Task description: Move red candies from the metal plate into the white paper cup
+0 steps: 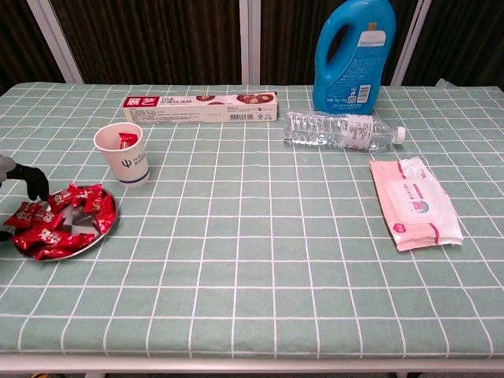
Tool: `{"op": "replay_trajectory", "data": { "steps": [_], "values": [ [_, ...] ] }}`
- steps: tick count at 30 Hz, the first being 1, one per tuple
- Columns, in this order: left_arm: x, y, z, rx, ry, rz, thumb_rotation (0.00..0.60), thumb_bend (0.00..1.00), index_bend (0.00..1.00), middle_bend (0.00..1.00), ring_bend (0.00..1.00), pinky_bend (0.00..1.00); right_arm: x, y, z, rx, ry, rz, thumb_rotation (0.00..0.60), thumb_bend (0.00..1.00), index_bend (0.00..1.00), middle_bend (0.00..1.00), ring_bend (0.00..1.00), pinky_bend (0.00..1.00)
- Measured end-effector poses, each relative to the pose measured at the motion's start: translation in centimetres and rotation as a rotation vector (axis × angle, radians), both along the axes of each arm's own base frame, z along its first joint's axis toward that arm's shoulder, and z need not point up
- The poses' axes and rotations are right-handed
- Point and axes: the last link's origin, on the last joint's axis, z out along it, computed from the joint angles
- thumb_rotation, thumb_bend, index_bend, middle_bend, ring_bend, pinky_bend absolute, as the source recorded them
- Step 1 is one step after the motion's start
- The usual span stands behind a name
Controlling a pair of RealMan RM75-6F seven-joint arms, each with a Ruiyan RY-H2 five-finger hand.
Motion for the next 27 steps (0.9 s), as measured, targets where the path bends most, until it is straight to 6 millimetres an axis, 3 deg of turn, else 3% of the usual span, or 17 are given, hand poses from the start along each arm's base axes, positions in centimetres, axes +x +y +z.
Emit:
{"op": "replay_trajectory", "data": {
  "steps": [27],
  "values": [
    [0.38, 0.70, -0.70, -0.034, -0.015, -0.005, 0.600, 0.33, 0.54, 0.58, 0.87, 1.00, 0.08, 0.00, -0.01, -0.001, 0.001, -0.004, 0.600, 0.07, 0.00, 0.00, 0.00, 0.29]
  ]
}}
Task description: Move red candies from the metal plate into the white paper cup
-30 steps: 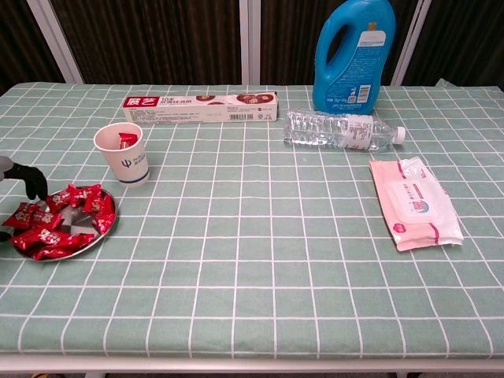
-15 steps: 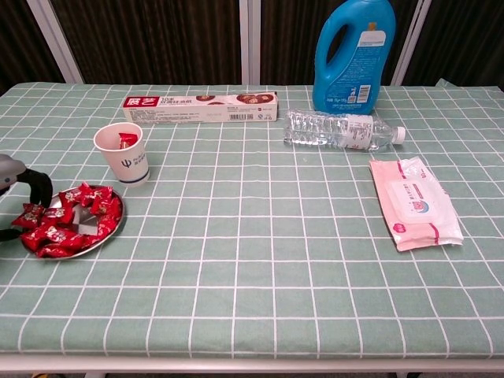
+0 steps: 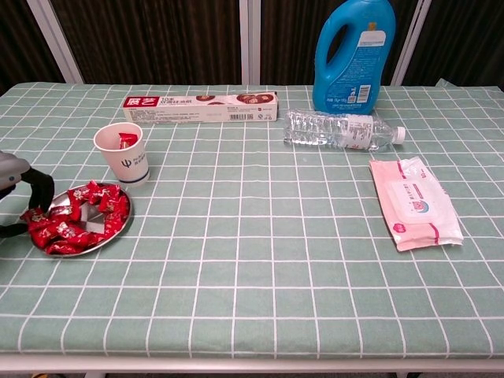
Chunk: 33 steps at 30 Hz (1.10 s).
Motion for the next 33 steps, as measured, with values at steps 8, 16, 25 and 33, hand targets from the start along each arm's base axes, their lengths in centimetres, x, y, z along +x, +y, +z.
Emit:
{"op": "replay_trajectory", "data": {
  "steps": [8, 16, 25, 33],
  "values": [
    [0.4, -0.3, 0.0, -0.018, -0.038, -0.018, 0.600, 0.36, 0.54, 0.59, 0.87, 1.00, 0.0, 0.1, 0.0, -0.002, 0.000, -0.002, 0.600, 0.07, 0.00, 0.00, 0.00, 0.29],
    [0.3, -0.1, -0.2, -0.020, -0.043, -0.026, 0.600, 0.38, 0.60, 0.63, 0.88, 1.00, -0.1, 0.1, 0.1, -0.005, -0.002, -0.005, 0.600, 0.07, 0.00, 0.00, 0.00, 0.29],
    [1.3, 0.0, 0.9, -0.009, -0.140, -0.034, 0.600, 0.42, 0.64, 0.67, 0.89, 1.00, -0.1, 0.0, 0.1, -0.005, -0.004, -0.001, 0.600, 0.07, 0.00, 0.00, 0.00, 0.29],
    [4.8, 3.1, 3.5, 0.086, -0.240, -0.107, 0.600, 0.42, 0.63, 0.66, 0.89, 1.00, -0.4, 0.1, 0.2, -0.006, -0.005, -0.007, 0.600, 0.07, 0.00, 0.00, 0.00, 0.29]
  ]
}}
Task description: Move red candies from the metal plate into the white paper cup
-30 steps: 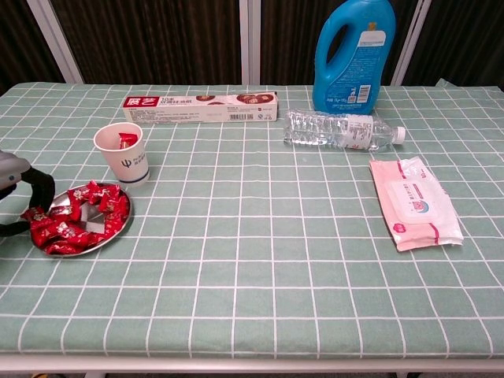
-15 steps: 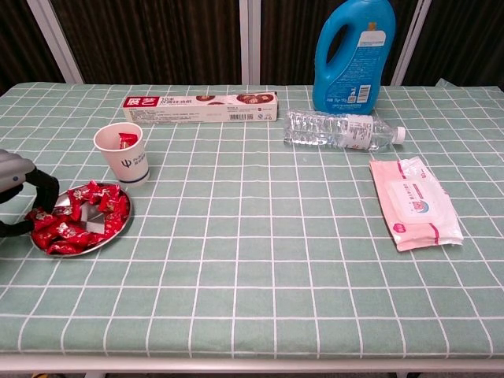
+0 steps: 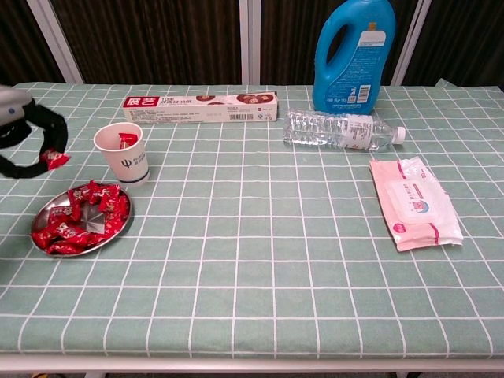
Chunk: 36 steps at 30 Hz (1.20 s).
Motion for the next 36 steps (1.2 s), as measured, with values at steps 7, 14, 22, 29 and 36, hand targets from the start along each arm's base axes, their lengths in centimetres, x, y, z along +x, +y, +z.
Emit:
{"op": "replay_trajectory", "data": {
  "steps": [7, 14, 22, 29, 36],
  "values": [
    [3.4, 4.2, -0.4, 0.012, 0.001, -0.037, 0.600, 0.42, 0.59, 0.63, 0.89, 1.00, -0.2, 0.0, 0.1, -0.003, -0.003, -0.004, 0.600, 0.07, 0.00, 0.00, 0.00, 0.29],
    [4.1, 6.3, -2.5, -0.003, 0.075, -0.020, 0.600, 0.41, 0.54, 0.57, 0.88, 1.00, -0.5, -0.1, 0.2, -0.006, -0.003, -0.018, 0.600, 0.07, 0.00, 0.00, 0.00, 0.30],
    [3.9, 6.0, -3.0, -0.016, 0.115, -0.017, 0.600, 0.37, 0.36, 0.39, 0.83, 1.00, -0.6, -0.3, 0.2, -0.004, -0.002, -0.021, 0.600, 0.07, 0.00, 0.00, 0.00, 0.30],
    [3.4, 4.5, -1.1, 0.056, 0.064, -0.011, 0.600, 0.31, 0.34, 0.35, 0.78, 1.00, -0.3, -0.4, 0.2, 0.001, -0.001, -0.006, 0.600, 0.07, 0.00, 0.00, 0.00, 0.30],
    [0.3, -0.7, 1.3, 0.113, 0.005, 0.002, 0.600, 0.31, 0.45, 0.47, 0.82, 1.00, -0.1, -0.5, -0.1, 0.010, -0.001, 0.005, 0.600, 0.07, 0.00, 0.00, 0.00, 0.30]
  ]
}}
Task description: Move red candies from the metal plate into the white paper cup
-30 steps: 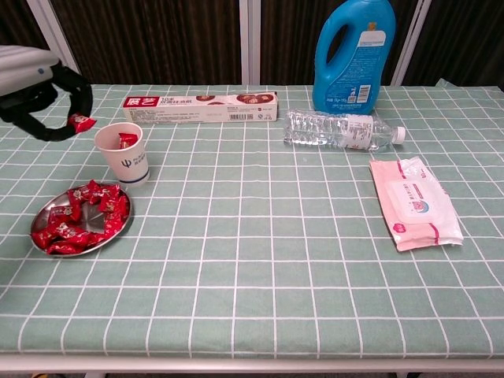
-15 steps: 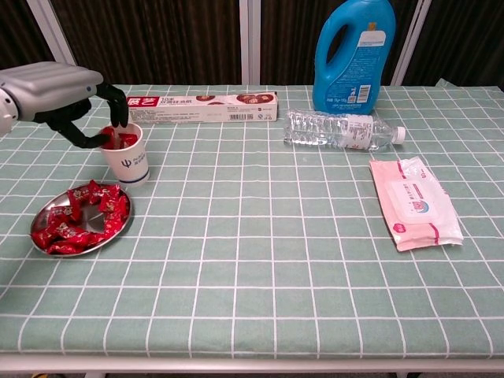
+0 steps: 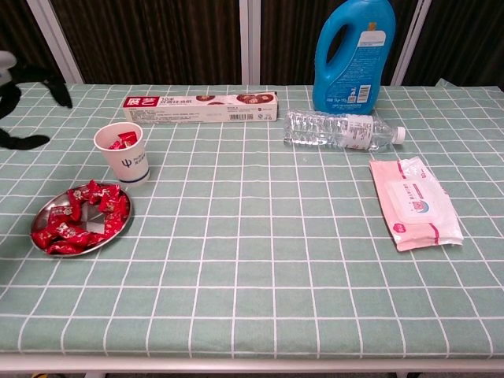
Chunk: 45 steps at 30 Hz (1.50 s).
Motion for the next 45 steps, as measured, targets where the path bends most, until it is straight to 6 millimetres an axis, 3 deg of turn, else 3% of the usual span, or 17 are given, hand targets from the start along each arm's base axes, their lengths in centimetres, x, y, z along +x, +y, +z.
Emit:
{"op": "replay_trajectory", "data": {
  "steps": [4, 10, 22, 36, 45],
  "values": [
    [-1.4, -2.7, -0.9, -0.064, 0.029, 0.016, 0.600, 0.30, 0.46, 0.48, 0.82, 1.00, 0.2, 0.0, -0.1, 0.004, 0.000, 0.010, 0.600, 0.07, 0.00, 0.00, 0.00, 0.30],
    [-1.7, -3.9, -3.6, -0.145, 0.085, -0.001, 0.600, 0.30, 0.46, 0.48, 0.82, 1.00, 0.4, 0.2, -0.1, 0.003, -0.001, 0.015, 0.600, 0.07, 0.00, 0.00, 0.00, 0.30],
    [-2.1, -4.0, -6.5, -0.196, 0.184, 0.008, 0.600, 0.27, 0.46, 0.48, 0.82, 1.00, 0.4, 0.3, -0.1, 0.003, 0.000, 0.012, 0.600, 0.07, 0.00, 0.00, 0.00, 0.30],
    [-2.4, -3.6, -7.7, -0.196, 0.209, 0.011, 0.600, 0.27, 0.52, 0.52, 0.83, 1.00, 0.5, 0.2, -0.1, 0.006, 0.003, 0.008, 0.600, 0.07, 0.00, 0.00, 0.00, 0.30],
    [-2.7, -3.0, -7.9, -0.197, 0.207, 0.015, 0.600, 0.32, 0.57, 0.57, 0.84, 1.00, 0.6, 0.3, -0.1, 0.006, 0.002, 0.010, 0.600, 0.07, 0.00, 0.00, 0.00, 0.30]
  ]
}}
